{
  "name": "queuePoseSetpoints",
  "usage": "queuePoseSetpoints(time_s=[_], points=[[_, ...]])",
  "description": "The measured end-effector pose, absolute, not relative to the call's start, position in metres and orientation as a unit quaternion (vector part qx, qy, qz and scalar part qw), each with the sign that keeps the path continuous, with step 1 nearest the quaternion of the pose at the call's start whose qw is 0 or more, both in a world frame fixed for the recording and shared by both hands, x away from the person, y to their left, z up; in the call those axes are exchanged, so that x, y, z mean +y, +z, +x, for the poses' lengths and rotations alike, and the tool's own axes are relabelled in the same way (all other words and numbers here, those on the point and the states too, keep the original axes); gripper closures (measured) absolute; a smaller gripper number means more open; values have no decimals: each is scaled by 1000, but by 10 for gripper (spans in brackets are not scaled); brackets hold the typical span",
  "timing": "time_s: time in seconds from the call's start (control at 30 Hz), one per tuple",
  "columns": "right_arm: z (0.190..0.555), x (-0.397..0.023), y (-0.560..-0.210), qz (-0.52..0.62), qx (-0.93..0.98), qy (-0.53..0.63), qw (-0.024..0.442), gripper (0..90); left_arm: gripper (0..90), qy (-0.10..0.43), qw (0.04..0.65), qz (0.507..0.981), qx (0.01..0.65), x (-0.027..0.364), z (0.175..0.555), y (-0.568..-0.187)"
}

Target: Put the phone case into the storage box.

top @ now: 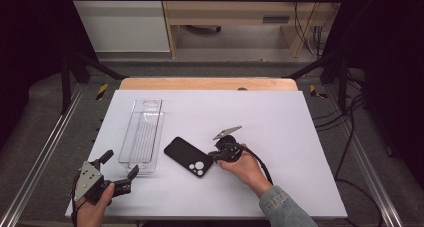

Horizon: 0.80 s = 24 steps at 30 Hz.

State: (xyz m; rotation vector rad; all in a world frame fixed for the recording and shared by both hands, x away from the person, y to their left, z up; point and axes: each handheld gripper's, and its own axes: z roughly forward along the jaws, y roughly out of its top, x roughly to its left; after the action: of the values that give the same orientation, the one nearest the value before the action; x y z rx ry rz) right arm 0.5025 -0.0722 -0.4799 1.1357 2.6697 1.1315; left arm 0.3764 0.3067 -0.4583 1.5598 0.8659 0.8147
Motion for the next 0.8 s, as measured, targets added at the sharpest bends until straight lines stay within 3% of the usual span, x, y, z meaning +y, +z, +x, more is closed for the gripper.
queuePoseSetpoints(time_s=[0.37, 0.8], points=[[501, -72, -481, 360, 859, 363, 25, 875, 4, 344, 555, 662, 367, 307, 377, -459], [491, -67, -475, 300, 882, 351, 94, 892, 5, 345, 551, 667, 364, 305, 377, -459]])
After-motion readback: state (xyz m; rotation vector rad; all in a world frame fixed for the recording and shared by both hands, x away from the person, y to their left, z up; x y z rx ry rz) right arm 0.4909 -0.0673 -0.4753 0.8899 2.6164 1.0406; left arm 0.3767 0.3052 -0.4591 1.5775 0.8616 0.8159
